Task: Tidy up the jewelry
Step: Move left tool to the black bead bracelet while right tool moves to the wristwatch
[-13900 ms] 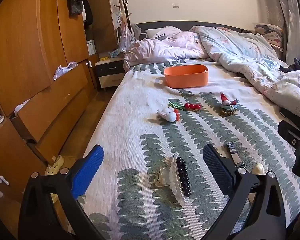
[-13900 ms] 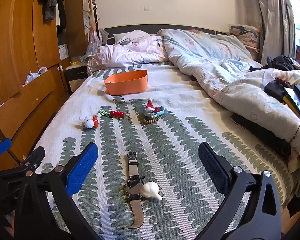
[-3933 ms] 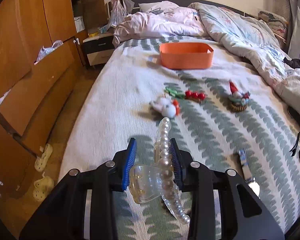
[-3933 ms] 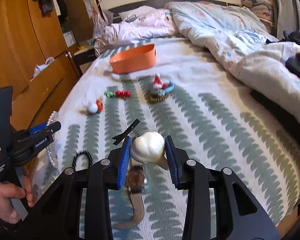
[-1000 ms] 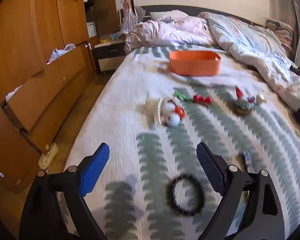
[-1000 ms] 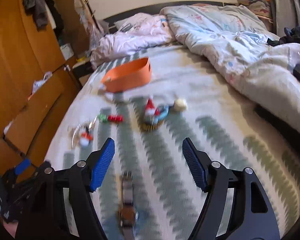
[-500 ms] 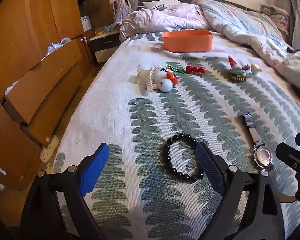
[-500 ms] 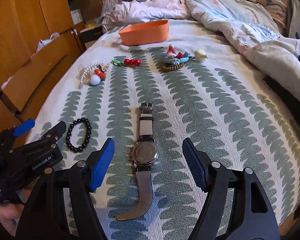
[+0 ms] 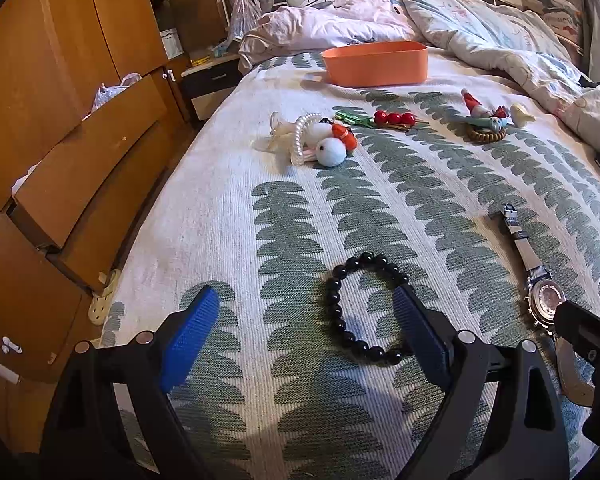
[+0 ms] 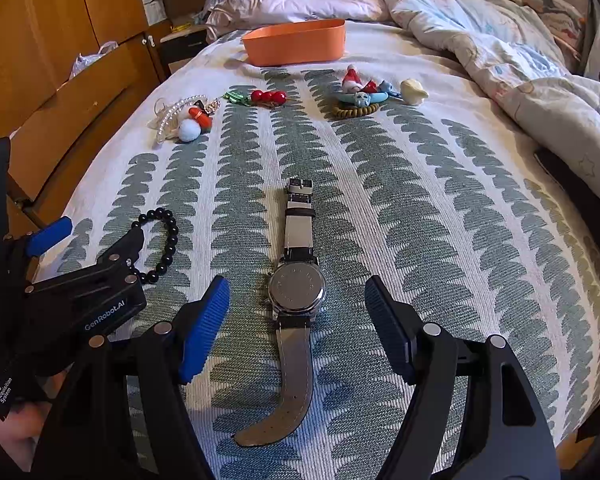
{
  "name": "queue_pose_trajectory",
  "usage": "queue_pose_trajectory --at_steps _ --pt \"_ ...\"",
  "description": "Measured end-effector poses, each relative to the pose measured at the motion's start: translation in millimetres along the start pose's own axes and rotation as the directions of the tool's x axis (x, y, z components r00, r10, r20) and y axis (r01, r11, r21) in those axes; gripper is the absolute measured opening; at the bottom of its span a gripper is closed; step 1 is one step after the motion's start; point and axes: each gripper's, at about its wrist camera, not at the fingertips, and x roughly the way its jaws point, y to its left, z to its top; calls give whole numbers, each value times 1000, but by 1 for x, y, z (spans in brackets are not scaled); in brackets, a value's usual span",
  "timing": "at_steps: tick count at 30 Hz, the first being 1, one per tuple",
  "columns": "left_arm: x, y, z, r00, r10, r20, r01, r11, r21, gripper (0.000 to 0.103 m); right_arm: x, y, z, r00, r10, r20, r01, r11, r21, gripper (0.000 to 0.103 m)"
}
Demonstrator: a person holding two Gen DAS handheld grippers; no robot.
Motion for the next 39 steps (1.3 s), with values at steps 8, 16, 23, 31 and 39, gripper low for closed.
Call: queue_pose_trajectory --at_steps 8,16,23,31,39 --pt "-4 0 1 1000 -5 5 5 1000 -6 88 -3 -1 1 1000 -8 -1 8 1000 6 72" --pt "-7 -2 2 1000 -8 8 8 1000 -1 88 -1 0 -1 1000 -13 -16 13 1000 0 72" --pt "-3 -4 3 1000 -10 -12 10 1000 -1 88 1 2 -2 1000 -20 -23 20 1000 -8 72" --pt "9 -7 0 998 -11 -62 12 1000 11 79 14 5 -3 998 -29 -56 28 999 -17 72" --pt "19 -5 -1 995 -28 -95 28 1000 -3 78 31 3 -3 995 -50 -84 49 999 -13 72"
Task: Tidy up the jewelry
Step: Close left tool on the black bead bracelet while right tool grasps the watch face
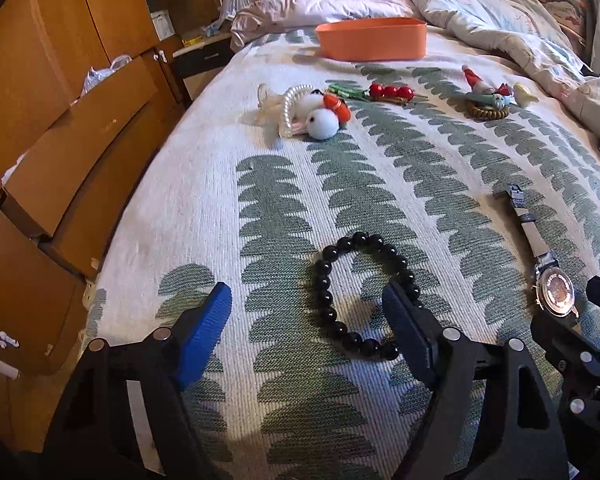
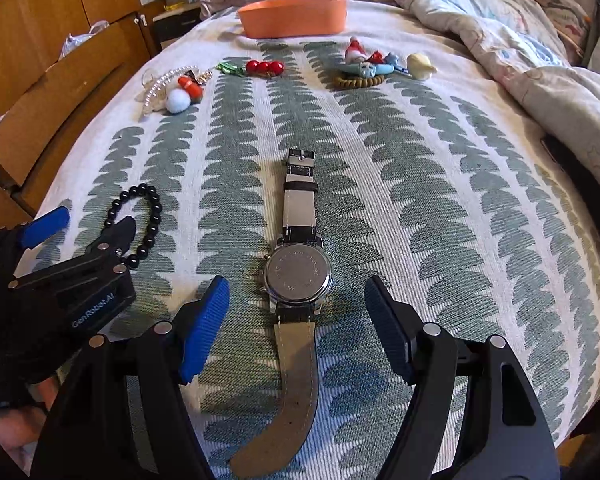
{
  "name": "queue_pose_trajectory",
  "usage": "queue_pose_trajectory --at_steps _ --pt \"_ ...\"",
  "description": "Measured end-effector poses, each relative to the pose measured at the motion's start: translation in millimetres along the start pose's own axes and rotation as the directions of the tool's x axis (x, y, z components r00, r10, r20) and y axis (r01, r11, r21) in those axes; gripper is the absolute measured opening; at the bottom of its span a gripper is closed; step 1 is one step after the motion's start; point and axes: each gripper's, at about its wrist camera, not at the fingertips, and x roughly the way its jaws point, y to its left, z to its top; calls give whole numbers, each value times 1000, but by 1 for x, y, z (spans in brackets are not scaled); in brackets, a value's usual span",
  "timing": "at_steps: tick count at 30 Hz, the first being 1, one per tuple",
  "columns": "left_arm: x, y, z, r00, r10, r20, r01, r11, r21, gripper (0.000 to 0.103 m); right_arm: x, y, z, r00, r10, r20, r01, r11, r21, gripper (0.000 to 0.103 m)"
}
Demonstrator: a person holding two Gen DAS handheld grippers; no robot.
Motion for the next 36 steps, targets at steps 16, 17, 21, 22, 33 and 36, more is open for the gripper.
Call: queue_pose_trajectory --at_steps 16,17,21,22,33,36 --pt "9 -11 4 1000 -13 -23 14 999 38 65 13 12 4 997 -73 -8 73 996 -50 69" --pt "9 -12 4 1000 -16 -24 17 999 40 63 13 13 4 997 -73 -9 73 996 -53 67" --pt "11 -11 6 999 -27 -29 28 999 35 61 14 15 4 998 -65 -17 64 996 -55 56" --pt "11 -11 5 999 -29 -28 30 999 36 60 14 15 4 998 -62 -18 61 997 -54 54" --pt "10 -12 8 995 -98 -26 99 995 29 31 10 3 6 1000 -11 -25 12 1000 1 42" --pt "9 -11 9 994 -111 -21 112 994 19 18 8 3 7 1000 -6 -23 6 1000 6 41"
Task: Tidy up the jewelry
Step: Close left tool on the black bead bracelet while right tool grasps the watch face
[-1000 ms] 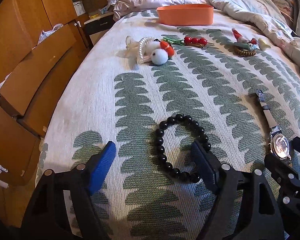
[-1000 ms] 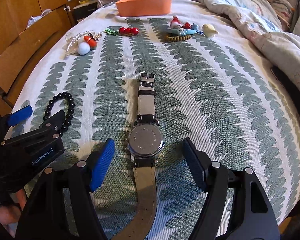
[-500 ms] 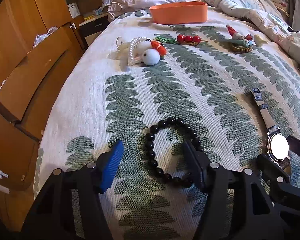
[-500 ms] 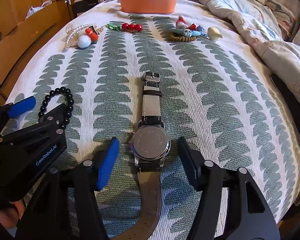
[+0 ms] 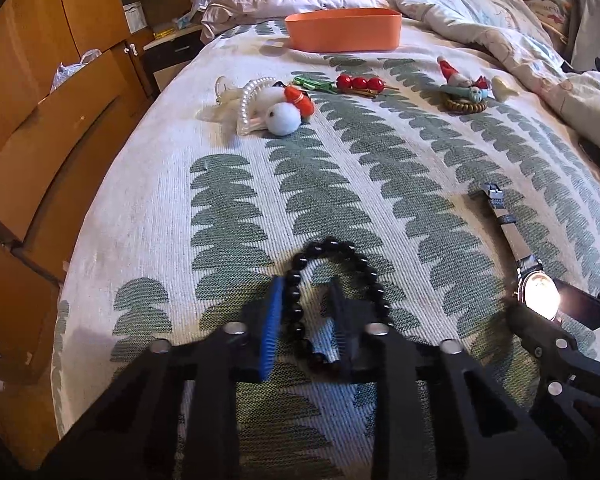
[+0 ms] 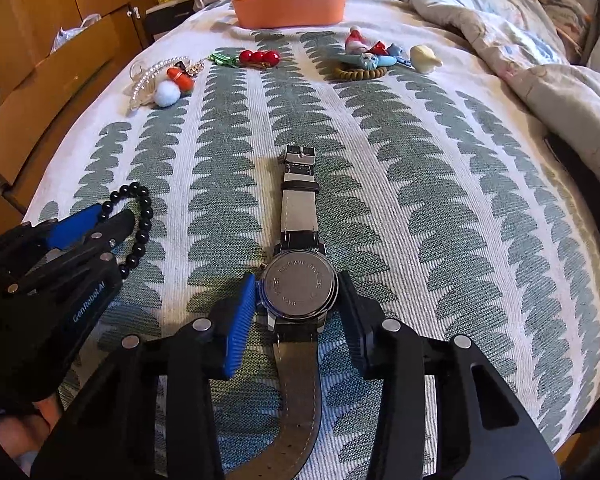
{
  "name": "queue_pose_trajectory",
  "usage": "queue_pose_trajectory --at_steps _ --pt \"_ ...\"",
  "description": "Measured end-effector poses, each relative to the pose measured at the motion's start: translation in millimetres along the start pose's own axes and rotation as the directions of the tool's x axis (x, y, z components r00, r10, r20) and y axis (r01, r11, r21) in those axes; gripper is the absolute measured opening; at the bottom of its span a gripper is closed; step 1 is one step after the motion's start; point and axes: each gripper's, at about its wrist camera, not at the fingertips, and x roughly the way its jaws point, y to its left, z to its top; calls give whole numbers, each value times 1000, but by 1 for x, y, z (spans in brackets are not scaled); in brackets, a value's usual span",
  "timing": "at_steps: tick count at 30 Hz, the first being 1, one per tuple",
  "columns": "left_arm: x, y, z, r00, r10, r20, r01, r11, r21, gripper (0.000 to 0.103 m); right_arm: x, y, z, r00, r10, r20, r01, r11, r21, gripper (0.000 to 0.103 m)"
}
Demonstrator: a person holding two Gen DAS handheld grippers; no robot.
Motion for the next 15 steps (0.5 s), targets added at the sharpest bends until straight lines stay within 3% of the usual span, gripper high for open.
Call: queue_pose_trajectory --at_steps 2,15 --pt "0 2 1 1000 -6 0 6 1000 -11 11 -2 -1 0 1000 4 5 -4 1000 8 41" --pt "-6 13 3 1000 -4 15 4 999 -46 11 -14 -11 3 999 10 41 -11 999 35 41"
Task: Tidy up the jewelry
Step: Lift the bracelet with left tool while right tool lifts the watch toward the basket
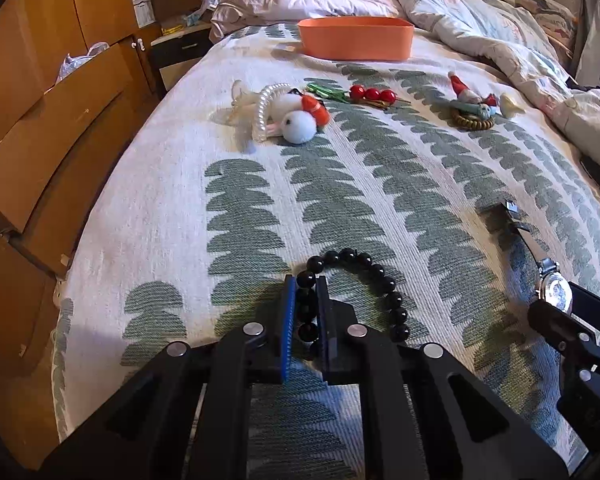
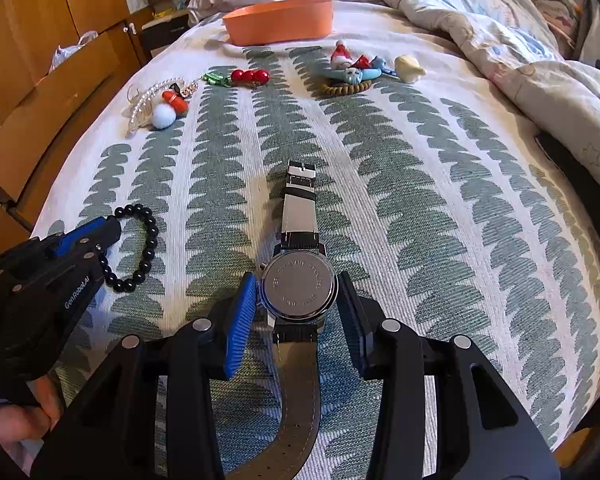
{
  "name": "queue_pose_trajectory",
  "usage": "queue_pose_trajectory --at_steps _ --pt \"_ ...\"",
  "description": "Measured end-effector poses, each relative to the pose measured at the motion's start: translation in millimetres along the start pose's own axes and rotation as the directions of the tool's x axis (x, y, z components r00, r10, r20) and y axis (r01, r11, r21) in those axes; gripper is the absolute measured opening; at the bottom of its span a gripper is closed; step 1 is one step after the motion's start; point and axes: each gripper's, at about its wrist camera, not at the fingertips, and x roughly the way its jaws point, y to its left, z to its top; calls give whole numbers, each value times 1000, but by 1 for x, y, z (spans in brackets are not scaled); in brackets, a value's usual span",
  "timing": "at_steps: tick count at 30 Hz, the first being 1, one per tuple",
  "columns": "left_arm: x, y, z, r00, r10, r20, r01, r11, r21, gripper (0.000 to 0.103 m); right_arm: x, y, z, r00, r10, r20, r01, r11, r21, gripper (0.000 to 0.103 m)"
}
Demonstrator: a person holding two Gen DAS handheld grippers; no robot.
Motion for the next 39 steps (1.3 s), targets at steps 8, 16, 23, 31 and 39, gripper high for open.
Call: queue_pose_trajectory --at_steps 8,16,23,31,39 --pt "-20 8 8 998 0 69 1 1000 -15 11 -8 -1 2 1000 5 25 -5 1000 4 41" --pt "-37 9 16 993 -8 118 11 1000 -19 11 -21 -7 7 998 17 61 -18 1000 23 41" --pt "-54 13 24 985 -3 170 8 1000 -27 11 -40 -14 11 993 23 113 -27 999 39 41" --pt "-69 14 33 977 -10 213 17 999 -28 10 -58 -23 21 987 31 161 -41 997 64 41" --pt "-80 15 54 968 3 251 4 1000 -28 10 -86 -37 48 973 27 231 -50 994 93 41"
